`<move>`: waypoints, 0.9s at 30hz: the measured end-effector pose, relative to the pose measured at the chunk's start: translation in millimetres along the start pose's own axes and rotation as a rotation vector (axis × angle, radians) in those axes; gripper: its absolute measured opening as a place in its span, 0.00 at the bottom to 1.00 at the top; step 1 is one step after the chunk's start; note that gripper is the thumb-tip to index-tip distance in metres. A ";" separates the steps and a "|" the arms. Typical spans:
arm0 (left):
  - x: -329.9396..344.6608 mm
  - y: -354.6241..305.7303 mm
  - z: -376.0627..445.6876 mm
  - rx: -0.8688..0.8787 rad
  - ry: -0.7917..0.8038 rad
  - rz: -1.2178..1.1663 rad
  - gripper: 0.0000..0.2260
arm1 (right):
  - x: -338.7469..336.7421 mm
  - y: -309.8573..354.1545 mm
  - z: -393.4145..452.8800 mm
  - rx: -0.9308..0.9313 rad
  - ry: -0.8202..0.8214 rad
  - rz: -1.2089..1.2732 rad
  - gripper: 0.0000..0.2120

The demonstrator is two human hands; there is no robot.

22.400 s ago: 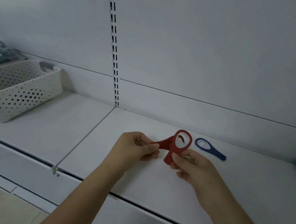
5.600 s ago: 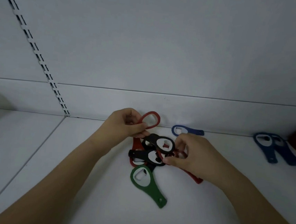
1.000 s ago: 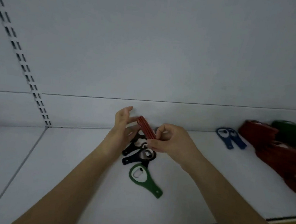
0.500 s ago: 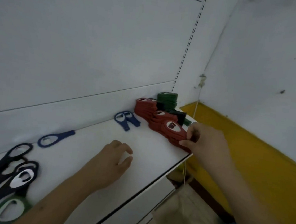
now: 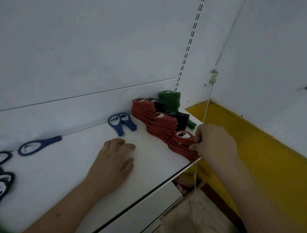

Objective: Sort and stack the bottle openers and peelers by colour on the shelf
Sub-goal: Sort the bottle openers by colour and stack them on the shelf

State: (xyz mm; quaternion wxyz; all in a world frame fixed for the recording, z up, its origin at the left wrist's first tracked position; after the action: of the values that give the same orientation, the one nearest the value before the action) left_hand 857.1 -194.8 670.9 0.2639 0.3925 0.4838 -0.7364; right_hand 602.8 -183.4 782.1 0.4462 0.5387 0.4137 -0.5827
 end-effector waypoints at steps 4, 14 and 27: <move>0.0 -0.3 -1.0 0.000 0.007 -0.001 0.29 | 4.4 3.5 1.7 0.000 0.026 -0.008 0.11; 1.6 1.4 -1.7 0.017 0.001 -0.011 0.27 | 3.2 0.6 -0.1 -0.008 0.063 0.115 0.15; -14.1 4.9 -10.5 0.093 0.169 -0.097 0.20 | -27.1 54.5 -15.2 -0.180 -0.511 0.423 0.09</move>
State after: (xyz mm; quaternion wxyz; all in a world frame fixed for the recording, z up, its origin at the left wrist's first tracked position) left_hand 872.1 -186.9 677.8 0.1680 0.4412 0.4880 -0.7341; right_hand 660.0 -181.0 807.8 0.6920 0.4076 0.2173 -0.5548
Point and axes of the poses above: each hand's wrist, its own z-axis towards the middle knuckle, its own x-axis out of the palm, y = z × x, the point moved 4 cm from there along z, towards the middle knuckle, and after that the axes turned 6 degrees about -z, right-handed, at the moved point
